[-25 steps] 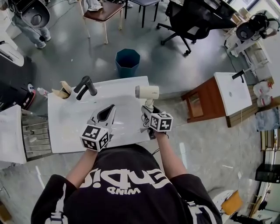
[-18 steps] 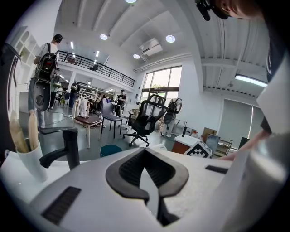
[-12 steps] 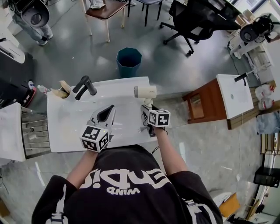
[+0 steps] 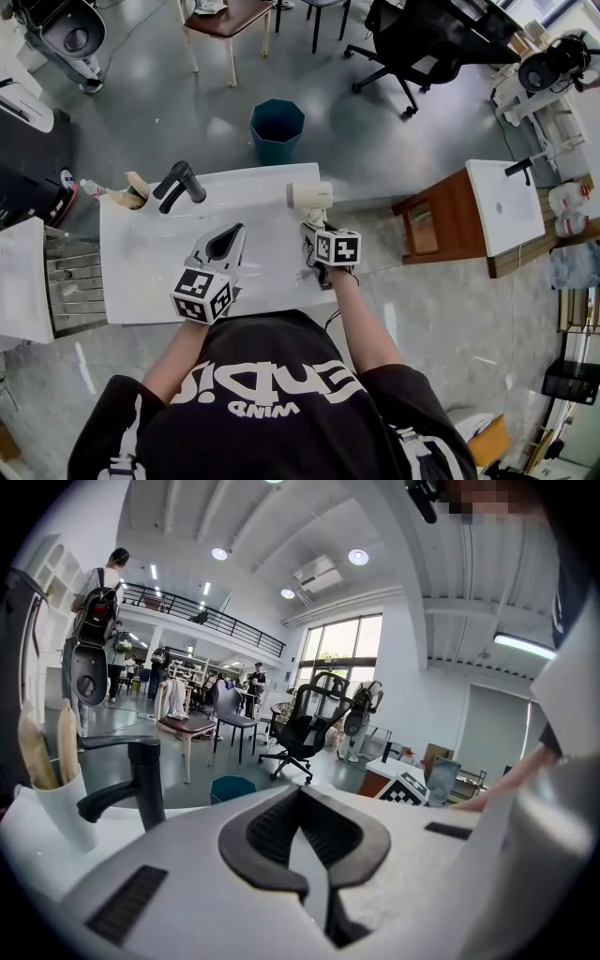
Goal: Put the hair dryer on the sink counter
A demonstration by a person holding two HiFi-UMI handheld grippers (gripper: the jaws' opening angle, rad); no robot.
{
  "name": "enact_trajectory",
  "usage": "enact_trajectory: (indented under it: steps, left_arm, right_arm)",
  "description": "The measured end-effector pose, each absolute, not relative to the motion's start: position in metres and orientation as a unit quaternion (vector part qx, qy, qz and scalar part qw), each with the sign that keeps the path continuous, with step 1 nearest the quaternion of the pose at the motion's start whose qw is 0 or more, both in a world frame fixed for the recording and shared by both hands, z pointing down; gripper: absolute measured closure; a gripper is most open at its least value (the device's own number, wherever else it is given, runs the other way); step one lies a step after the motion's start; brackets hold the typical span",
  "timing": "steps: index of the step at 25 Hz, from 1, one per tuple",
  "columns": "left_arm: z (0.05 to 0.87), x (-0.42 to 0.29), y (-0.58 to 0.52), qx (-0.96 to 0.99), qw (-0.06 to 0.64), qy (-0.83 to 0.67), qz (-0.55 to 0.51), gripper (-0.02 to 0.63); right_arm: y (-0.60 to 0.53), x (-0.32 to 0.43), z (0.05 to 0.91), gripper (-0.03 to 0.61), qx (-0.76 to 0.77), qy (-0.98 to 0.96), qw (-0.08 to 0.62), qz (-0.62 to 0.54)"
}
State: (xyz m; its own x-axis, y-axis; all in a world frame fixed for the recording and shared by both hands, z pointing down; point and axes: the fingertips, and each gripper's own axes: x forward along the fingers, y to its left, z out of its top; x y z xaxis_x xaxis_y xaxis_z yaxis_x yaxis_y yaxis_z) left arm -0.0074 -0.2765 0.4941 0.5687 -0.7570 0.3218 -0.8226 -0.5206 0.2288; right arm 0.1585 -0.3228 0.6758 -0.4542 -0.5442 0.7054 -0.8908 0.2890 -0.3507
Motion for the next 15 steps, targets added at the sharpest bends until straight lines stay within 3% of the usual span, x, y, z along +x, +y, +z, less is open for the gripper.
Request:
enact_trajectory:
  steps: [15]
  left_arm:
    - [0.4956, -0.0069, -0.2757, 0.866, 0.184, -0.456, 0.09, 0.606]
  right_arm:
    - [-0.3249, 0.1554, 0.6771, 0.356, 0.466, -0.766, 0.28, 0.344]
